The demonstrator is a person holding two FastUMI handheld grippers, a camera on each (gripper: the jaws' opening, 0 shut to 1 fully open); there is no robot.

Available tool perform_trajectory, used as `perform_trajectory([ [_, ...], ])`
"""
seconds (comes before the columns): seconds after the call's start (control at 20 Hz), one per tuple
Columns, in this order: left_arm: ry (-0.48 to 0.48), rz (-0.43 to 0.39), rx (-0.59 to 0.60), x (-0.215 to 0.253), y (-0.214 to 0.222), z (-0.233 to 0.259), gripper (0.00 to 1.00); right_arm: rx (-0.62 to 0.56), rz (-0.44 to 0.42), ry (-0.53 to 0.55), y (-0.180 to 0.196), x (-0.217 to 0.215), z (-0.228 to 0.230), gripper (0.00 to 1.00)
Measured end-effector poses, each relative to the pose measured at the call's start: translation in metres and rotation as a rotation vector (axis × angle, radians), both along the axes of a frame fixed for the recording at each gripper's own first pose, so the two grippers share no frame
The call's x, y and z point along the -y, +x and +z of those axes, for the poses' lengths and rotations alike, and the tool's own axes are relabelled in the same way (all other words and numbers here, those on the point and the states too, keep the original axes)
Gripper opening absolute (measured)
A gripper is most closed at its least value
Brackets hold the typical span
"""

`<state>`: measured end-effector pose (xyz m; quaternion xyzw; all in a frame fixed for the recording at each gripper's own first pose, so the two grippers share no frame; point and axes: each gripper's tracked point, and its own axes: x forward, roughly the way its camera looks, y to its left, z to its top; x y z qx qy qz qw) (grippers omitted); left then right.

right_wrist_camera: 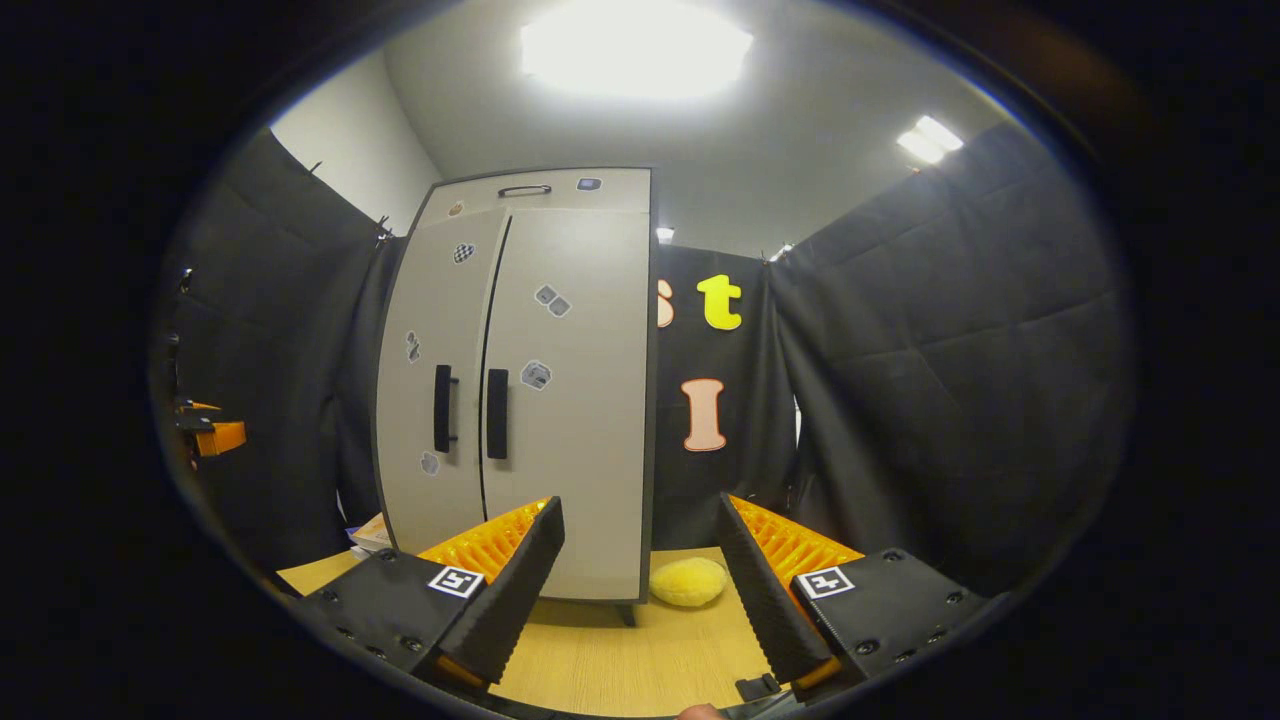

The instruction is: Grab one shoe with the right hand and put it into the shoe cabinet, grab the other shoe with the left hand and put it into the shoe cabinet; then close the right door with the right hand and the left door with the left hand.

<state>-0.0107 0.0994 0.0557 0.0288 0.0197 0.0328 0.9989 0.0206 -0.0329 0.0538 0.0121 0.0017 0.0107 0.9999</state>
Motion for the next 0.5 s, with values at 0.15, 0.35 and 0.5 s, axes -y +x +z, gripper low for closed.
perform_trajectory([
  [0.15,-0.002,0.006,-0.001,-0.0005,0.0005,-0.002,0.96,0.004,-0.003,0.004,0.0014,0.0007,0.0001,0.98],
  [0.35,0.001,0.009,-0.007,-0.001,0.0019,-0.0035,0.96,0.002,-0.002,0.0,0.0048,-0.0005,-0.0006,0.97],
  [0.5,-0.002,0.013,-0.011,-0.0018,0.0035,-0.0051,0.92,0.001,0.0,-0.007,0.0084,-0.0025,-0.0006,0.97],
])
